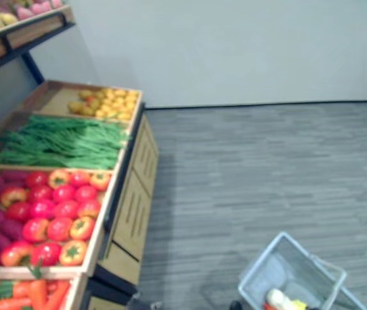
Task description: Pick vegetable in the basket
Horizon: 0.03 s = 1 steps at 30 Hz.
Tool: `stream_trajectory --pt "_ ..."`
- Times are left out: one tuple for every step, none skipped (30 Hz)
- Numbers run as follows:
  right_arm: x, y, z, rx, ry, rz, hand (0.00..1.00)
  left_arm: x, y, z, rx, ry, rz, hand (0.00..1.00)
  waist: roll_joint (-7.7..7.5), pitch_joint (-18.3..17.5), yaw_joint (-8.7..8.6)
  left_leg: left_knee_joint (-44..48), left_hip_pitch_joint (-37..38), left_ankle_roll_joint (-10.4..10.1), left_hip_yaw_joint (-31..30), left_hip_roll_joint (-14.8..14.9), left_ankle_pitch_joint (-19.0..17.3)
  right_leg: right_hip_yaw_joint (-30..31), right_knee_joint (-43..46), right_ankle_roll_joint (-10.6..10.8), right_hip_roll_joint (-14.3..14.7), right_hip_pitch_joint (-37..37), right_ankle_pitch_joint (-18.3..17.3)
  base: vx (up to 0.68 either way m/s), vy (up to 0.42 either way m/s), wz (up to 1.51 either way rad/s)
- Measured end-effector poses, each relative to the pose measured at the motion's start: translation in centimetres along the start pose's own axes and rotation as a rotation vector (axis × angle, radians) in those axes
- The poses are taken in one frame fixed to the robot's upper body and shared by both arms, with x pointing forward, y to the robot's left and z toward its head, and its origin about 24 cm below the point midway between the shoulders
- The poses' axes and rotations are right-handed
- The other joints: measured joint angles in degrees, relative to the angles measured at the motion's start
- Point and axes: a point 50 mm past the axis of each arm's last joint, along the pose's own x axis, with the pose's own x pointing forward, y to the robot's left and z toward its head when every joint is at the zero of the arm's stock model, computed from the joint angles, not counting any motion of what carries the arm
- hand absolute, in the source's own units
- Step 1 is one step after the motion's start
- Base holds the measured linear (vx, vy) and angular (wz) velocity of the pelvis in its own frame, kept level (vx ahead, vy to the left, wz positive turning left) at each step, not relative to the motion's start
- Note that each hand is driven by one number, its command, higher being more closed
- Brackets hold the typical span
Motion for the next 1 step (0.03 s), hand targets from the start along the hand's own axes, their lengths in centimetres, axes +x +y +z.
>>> stream_trajectory --pt "0.01 0.06 0.02 0.0 0.002 0.002 1.0 -0.01 -0.07 0.01 0.005 0.001 -0.003 0.0 0.01 0.0 0.0 0.0 0.02 0.01 0.01 -0.01 0.0 0.01 0.0 0.0 0.0 -0.01 0.0 0.0 0.0 0.0"
